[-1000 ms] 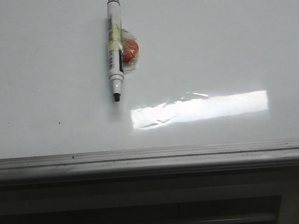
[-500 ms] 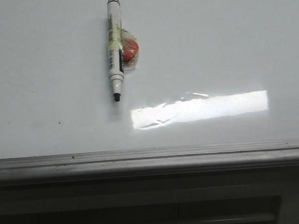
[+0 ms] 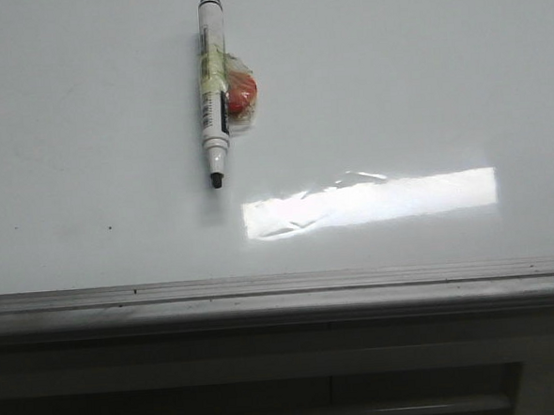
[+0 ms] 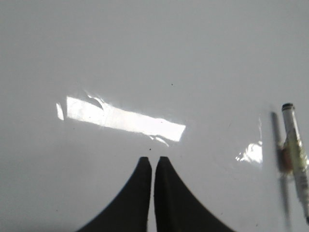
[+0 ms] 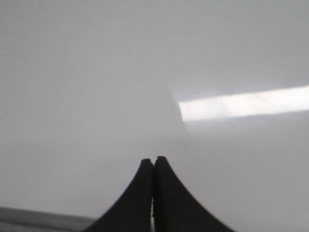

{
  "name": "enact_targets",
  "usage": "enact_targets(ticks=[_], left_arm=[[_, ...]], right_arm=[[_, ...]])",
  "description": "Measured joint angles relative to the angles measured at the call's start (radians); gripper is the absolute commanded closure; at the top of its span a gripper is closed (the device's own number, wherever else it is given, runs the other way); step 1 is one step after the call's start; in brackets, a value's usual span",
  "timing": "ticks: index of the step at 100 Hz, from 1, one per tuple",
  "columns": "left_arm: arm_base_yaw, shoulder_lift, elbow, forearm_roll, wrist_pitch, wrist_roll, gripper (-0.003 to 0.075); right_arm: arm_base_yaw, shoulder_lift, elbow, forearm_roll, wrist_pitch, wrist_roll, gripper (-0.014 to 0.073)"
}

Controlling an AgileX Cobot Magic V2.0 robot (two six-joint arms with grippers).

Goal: Write number 0 on whiteboard

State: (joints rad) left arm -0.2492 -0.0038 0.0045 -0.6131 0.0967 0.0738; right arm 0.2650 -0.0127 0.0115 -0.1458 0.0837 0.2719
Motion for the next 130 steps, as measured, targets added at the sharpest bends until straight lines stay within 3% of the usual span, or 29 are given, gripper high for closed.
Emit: enact_targets(ticks=[11, 29, 38, 48, 55, 64, 72, 77, 90, 106, 116, 130], left_arm=[[0.0, 0.0, 0.0, -0.11, -0.035, -0.001, 0.074], [0.0, 0.0, 0.0, -0.17, -0.067, -0.002, 0.074], [0.0, 0.0, -0.009, -0.141, -0.053, -0.002, 0.0739], [0.0, 0.006, -0.089, 0.005, 0.052, 0.021, 0.0729], [0.0, 0.056, -0.195, 0.128, 0.158, 0.058, 0.0661], [0.0, 0.172, -0.344, 0.213, 0.316, 0.101, 0.0489], [0.0, 0.327, -0.459, 0.231, 0.476, 0.118, 0.0338], [0.0, 0.426, -0.526, 0.218, 0.558, 0.129, 0.0302], [-0.013, 0.683, -0.689, 0.112, 0.71, 0.22, 0.0319], [-0.151, 0.91, -0.855, 0.074, 0.731, 0.241, 0.0382], [-0.272, 1.026, -0.936, 0.158, 0.715, 0.17, 0.0385], [-0.449, 1.145, -1.009, 0.345, 0.642, -0.048, 0.0384]], right_arm=[[0.0, 0.0, 0.0, 0.061, -0.084, 0.0, 0.0662], [0.0, 0.0, 0.0, 0.146, -0.228, 0.0, 0.0659], [0.0, 0.0, -0.024, 0.157, -0.163, 0.0, 0.0621], [0.0, 0.0, -0.12, 0.154, -0.004, 0.0, 0.0462], [0.0, 0.0, -0.203, 0.136, 0.087, -0.016, 0.0311], [0.0, 0.023, -0.293, 0.125, 0.164, -0.053, 0.0153], [0.0, 0.07, -0.353, 0.118, 0.227, -0.066, 0.012], [0.0, 0.107, -0.384, 0.118, 0.279, -0.07, 0.012], [0.0, 0.204, -0.442, 0.118, 0.362, -0.072, 0.012], [0.0, 0.283, -0.463, 0.118, 0.382, -0.072, 0.012], [0.0, 0.3, -0.462, 0.118, 0.382, -0.072, 0.012], [0.0, 0.302, -0.462, 0.118, 0.382, -0.072, 0.012]])
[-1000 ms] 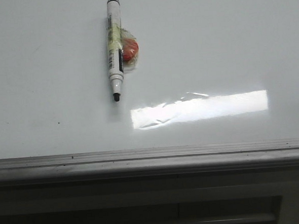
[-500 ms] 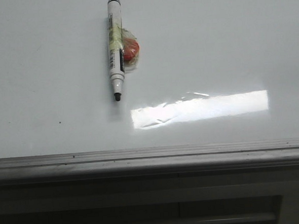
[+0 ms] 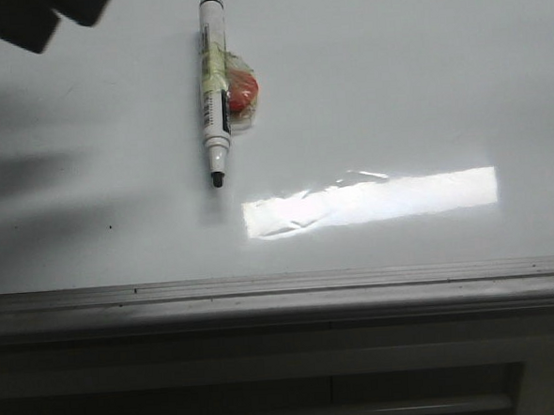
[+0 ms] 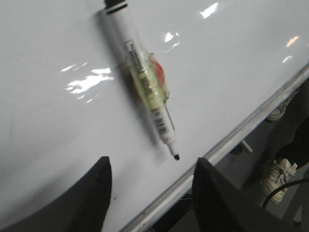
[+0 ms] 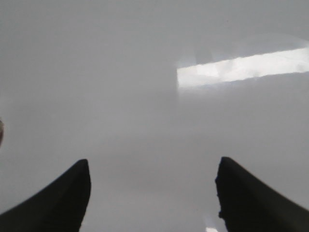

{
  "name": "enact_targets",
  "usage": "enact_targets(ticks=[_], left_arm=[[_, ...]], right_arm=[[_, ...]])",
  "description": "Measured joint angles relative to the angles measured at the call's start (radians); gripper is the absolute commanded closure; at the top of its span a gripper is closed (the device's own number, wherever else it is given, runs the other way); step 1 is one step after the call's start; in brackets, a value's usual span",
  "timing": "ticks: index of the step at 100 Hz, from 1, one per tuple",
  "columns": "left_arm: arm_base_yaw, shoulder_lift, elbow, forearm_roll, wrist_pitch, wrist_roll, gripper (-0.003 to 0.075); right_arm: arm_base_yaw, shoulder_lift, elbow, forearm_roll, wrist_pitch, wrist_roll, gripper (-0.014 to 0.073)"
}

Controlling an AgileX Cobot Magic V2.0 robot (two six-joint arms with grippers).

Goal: Write number 0 on whiteboard

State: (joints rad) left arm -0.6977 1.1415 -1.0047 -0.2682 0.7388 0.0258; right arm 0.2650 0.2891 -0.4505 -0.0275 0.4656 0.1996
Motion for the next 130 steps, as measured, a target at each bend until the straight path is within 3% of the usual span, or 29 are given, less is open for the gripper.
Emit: enact_targets(ticks=[17, 41, 53, 68, 82, 89, 96, 112, 130], left_arm=[[-0.101, 0.134, -0.03, 0.098, -0.061, -0.203, 0.0384], [-0.104, 0.245, -0.034, 0.098, -0.149, -0.246, 0.0393], [-0.108, 0.261, -0.037, 0.096, -0.155, -0.248, 0.0496], [-0.108, 0.269, -0.037, 0.1, -0.144, -0.248, 0.0741], [-0.113, 0.268, -0.037, 0.105, -0.113, -0.204, 0.074], [-0.128, 0.252, -0.037, 0.112, -0.079, -0.136, 0.074], [-0.161, 0.219, -0.037, 0.114, -0.041, -0.018, 0.0739], [-0.259, 0.123, -0.037, 0.114, 0.056, 0.338, 0.074], [-0.342, 0.047, -0.037, 0.114, 0.112, 0.612, 0.0739]], right_arm=[[0.0, 0.0, 0.0, 0.0, 0.002, -0.001, 0.012], [0.0, 0.0, 0.0, 0.0, 0.002, -0.002, 0.012], [0.0, 0.0, -0.001, 0.0, 0.002, -0.002, 0.012], [0.0, 0.0, -0.003, 0.0, 0.002, -0.002, 0.0121], [0.002, 0.0, -0.018, 0.04, 0.012, -0.038, 0.0132], [0.021, 0.002, -0.044, 0.134, 0.034, -0.157, 0.0143], [0.057, 0.012, -0.076, 0.287, 0.072, -0.357, 0.0144], [0.175, 0.099, -0.149, 0.641, 0.23, -0.802, 0.0144], [0.289, 0.212, -0.212, 0.734, 0.286, -1.015, 0.0144]])
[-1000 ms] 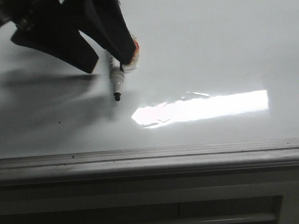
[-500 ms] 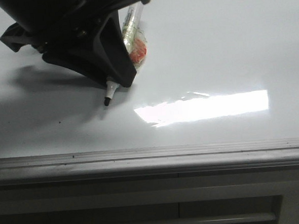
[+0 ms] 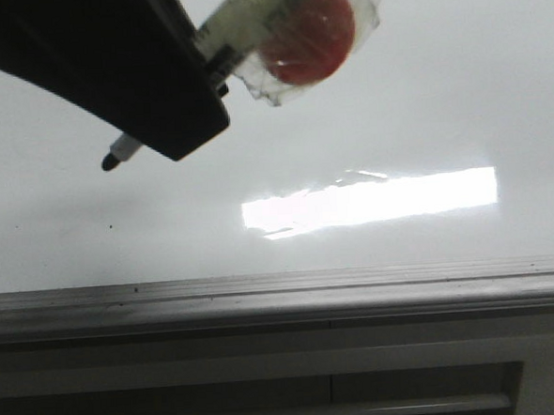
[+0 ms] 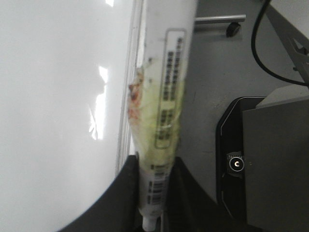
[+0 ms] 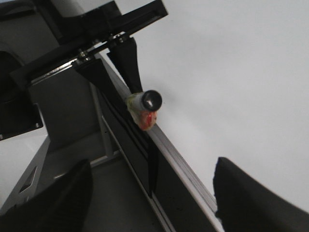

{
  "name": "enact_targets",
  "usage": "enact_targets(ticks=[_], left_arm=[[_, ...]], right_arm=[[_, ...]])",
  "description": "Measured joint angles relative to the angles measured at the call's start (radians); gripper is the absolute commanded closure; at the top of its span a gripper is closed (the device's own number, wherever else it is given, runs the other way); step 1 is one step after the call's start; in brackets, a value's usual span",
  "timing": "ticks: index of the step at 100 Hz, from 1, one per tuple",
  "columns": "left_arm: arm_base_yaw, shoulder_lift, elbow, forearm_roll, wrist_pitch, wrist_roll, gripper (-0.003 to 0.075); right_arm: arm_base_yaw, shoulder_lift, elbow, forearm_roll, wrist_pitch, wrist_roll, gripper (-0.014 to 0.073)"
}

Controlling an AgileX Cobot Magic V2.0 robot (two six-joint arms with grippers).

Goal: Write number 0 on whiteboard

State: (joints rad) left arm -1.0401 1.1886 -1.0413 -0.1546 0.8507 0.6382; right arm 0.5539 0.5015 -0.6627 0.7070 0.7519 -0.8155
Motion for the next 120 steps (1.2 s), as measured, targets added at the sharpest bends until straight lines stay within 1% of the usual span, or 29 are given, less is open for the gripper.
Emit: enact_targets(ticks=[11, 23, 40, 62, 73, 80, 94, 101, 116, 118, 120], left_arm=[[-0.022, -0.018, 0.0, 0.0, 0.0, 0.059, 0.0739], [-0.037, -0.02, 0.0, -0.002, 0.0, 0.086, 0.0739], [-0.041, -0.02, 0.0, -0.022, 0.002, 0.126, 0.074], [-0.041, -0.02, 0.0, -0.042, 0.008, 0.136, 0.0739], [-0.041, -0.02, 0.0, -0.048, 0.009, 0.138, 0.074], [-0.041, -0.02, 0.0, -0.052, 0.01, 0.138, 0.074], [-0.043, -0.02, 0.0, -0.052, 0.018, 0.139, 0.074], [-0.044, -0.02, 0.0, -0.054, 0.02, 0.139, 0.074], [-0.045, -0.02, 0.0, -0.064, 0.027, 0.123, 0.074], [-0.045, -0.02, 0.0, -0.069, 0.03, 0.116, 0.074], [-0.045, -0.02, 0.0, -0.072, 0.032, 0.114, 0.074]], right_arm=[[0.059, 0.058, -0.031, 0.051, 0.0, -0.077, 0.0144], [0.122, 0.132, -0.045, 0.098, -0.017, -0.136, 0.0144], [0.203, 0.218, -0.049, 0.113, -0.097, -0.154, 0.0146], [0.313, 0.293, -0.049, 0.119, -0.199, -0.159, 0.0183], [0.352, 0.326, -0.049, 0.121, -0.241, -0.159, 0.0207], [0.368, 0.344, -0.049, 0.123, -0.257, -0.159, 0.0248], [0.372, 0.366, -0.049, 0.125, -0.283, -0.16, 0.0375], [0.372, 0.374, -0.049, 0.125, -0.294, -0.161, 0.0449], [0.372, 0.376, -0.049, 0.124, -0.317, -0.165, 0.065], [0.372, 0.376, -0.049, 0.119, -0.319, -0.167, 0.0671], [0.372, 0.376, -0.049, 0.117, -0.319, -0.17, 0.0667]])
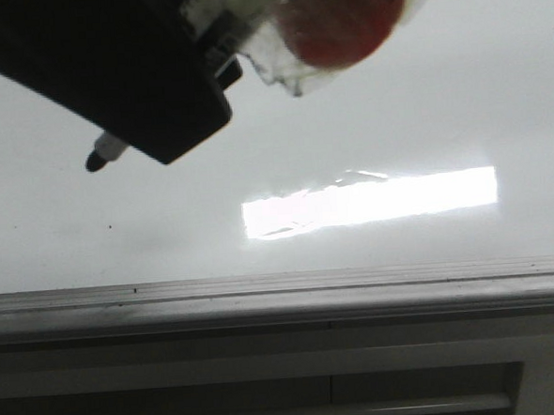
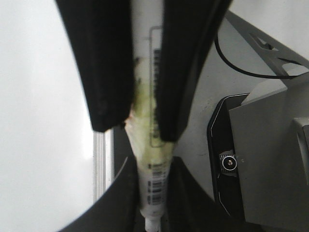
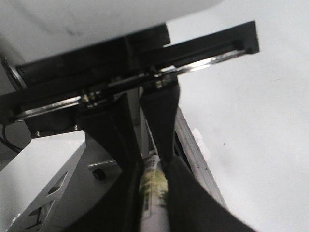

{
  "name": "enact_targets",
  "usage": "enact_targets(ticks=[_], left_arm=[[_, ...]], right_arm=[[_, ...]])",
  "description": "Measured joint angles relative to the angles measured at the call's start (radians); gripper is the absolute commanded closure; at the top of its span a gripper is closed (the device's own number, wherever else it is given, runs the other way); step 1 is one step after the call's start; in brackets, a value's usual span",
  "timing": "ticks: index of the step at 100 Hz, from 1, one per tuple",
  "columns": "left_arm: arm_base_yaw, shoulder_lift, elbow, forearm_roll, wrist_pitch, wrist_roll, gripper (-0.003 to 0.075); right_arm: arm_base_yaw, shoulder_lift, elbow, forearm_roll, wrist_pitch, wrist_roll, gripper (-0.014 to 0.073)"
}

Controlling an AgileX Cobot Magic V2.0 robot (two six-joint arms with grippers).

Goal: Write number 0 on whiteboard

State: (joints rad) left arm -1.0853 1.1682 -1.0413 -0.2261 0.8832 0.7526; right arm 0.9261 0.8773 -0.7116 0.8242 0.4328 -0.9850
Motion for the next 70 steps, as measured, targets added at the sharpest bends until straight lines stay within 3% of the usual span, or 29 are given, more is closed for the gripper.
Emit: enact_targets(ticks=[20, 30, 44, 49, 59, 70], left_arm=[[0.0, 0.0, 0.0, -0.008, 0.002, -0.051, 0.0713], [0.0, -0.015, 0.0, -0.004, -0.002, -0.081, 0.0598], [0.0, -0.085, 0.0, -0.002, -0.04, -0.162, 0.0374], [0.0, -0.122, 0.0, -0.004, -0.046, -0.192, 0.0332], [0.0, -0.21, 0.005, -0.004, -0.059, -0.244, 0.0332], [0.015, -0.342, 0.047, 0.002, -0.115, -0.315, 0.0406]], right_arm=[[0.0, 0.0, 0.0, -0.007, 0.002, -0.002, 0.0664], [-0.002, 0.0, -0.004, -0.018, 0.002, -0.002, 0.0657], [-0.043, -0.016, -0.005, -0.038, 0.026, -0.002, 0.0657], [-0.062, -0.031, -0.002, -0.05, 0.032, -0.002, 0.0657], [-0.099, -0.082, 0.018, -0.063, 0.032, -0.002, 0.0657], [-0.141, -0.148, 0.06, -0.079, 0.032, 0.0, 0.0657]])
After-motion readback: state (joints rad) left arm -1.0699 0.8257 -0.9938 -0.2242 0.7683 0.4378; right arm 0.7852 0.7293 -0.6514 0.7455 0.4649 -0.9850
